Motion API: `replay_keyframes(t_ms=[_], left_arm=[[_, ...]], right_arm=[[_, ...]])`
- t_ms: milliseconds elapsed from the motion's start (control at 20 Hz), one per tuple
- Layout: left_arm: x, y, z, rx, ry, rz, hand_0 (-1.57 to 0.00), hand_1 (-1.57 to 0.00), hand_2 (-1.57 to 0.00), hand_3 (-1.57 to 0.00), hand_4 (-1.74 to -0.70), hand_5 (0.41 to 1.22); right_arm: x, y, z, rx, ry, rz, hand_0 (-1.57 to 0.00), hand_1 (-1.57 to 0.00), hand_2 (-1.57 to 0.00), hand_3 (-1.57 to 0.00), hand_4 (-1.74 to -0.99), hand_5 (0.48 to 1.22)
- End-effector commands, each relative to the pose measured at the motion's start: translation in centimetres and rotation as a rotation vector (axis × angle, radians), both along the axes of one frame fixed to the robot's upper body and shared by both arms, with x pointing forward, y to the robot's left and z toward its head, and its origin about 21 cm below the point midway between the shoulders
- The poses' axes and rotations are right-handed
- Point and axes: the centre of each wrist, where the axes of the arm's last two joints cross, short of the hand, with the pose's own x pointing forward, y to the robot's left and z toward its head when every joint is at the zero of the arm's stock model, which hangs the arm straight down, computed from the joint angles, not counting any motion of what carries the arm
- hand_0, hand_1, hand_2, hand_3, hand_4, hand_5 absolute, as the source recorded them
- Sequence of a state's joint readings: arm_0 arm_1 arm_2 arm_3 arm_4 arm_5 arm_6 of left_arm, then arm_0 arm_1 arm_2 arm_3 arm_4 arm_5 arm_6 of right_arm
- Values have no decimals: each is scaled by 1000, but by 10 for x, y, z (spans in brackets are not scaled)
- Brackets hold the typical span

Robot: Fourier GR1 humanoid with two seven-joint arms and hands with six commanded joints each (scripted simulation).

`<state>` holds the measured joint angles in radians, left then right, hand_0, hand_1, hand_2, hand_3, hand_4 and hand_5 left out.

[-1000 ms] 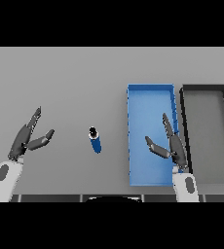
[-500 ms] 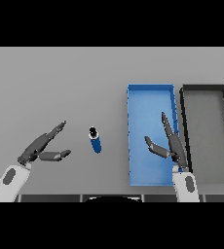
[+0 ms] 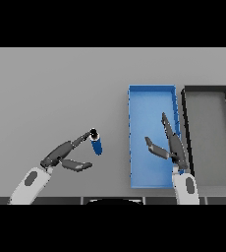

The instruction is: Pick up the blue pipe and place it into the blue bin.

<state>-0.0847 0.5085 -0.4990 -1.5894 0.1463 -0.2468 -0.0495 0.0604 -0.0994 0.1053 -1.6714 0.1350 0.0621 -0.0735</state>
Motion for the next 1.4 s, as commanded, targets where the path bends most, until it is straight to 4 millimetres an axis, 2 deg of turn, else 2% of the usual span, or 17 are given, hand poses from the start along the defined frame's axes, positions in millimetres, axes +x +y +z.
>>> replay_keyframes(t_ms=[0,150,250,450,600,650,700,750,850,950,1000,1050,1150,1350], left_arm=[[2,-5,-1,-3,-1,-4,1,1,1,1,-1118,446],[12,-21,-10,-6,26,-10,1,1,1,1,-1114,450],[17,-33,-19,-29,60,-22,1,1,1,1,-1117,448],[27,-56,-31,-14,0,-27,1,1,1,1,-1075,445],[33,-68,-30,-107,12,-48,1,1,-19,-18,-1109,507],[34,-69,-33,-132,23,-41,1,-33,-114,-96,-1141,550],[38,-70,-32,-155,42,-19,-17,-160,-290,-255,-1208,607],[38,-74,-33,-189,61,-9,-187,-348,-481,-519,-1253,730],[33,-81,-39,-221,66,23,-668,-788,-873,-875,-1419,906],[28,-86,-41,-247,58,25,-993,-1070,-1124,-1102,-1532,1020],[24,-88,-40,-253,49,17,-1109,-1170,-1214,-1162,-1572,1060],[27,-83,-40,-236,24,24,-1201,-1250,-1285,-1215,-1604,1092],[23,-87,-40,-227,-5,20,-1334,-1366,-1388,-1307,-1649,1139],[21,-94,-23,-307,-85,-11,-1474,-1487,-1496,-1403,-1699,1187]], right_arm=[[-4,-4,0,-4,-3,-7,1,1,1,1,-1271,616],[-6,-10,1,-6,-10,-20,1,1,1,1,-1276,609],[-8,-7,2,6,-11,-13,1,1,1,1,-1274,605],[-10,-11,-1,-10,-2,-19,1,1,1,1,-1267,598],[-11,-12,0,-5,-9,-16,1,1,1,1,-1267,600],[-9,-11,-3,-4,5,-22,1,1,1,1,-1266,601],[-10,-9,-3,-4,4,-21,1,1,1,1,-1261,600],[-12,-11,-2,-2,-8,-16,1,1,1,1,-1260,600],[-10,-12,-3,-11,1,-18,1,1,1,1,-1259,605],[-7,-11,-1,-4,1,-17,1,1,1,1,-1262,611],[-6,-6,0,-4,-3,-11,1,1,1,1,-1259,614],[-8,-10,-1,-4,-1,-18,1,1,1,1,-1260,614],[-6,-10,-2,-8,3,-8,1,1,1,1,-1255,616],[-7,-11,-1,-20,-5,-13,1,1,1,1,-1244,623]])
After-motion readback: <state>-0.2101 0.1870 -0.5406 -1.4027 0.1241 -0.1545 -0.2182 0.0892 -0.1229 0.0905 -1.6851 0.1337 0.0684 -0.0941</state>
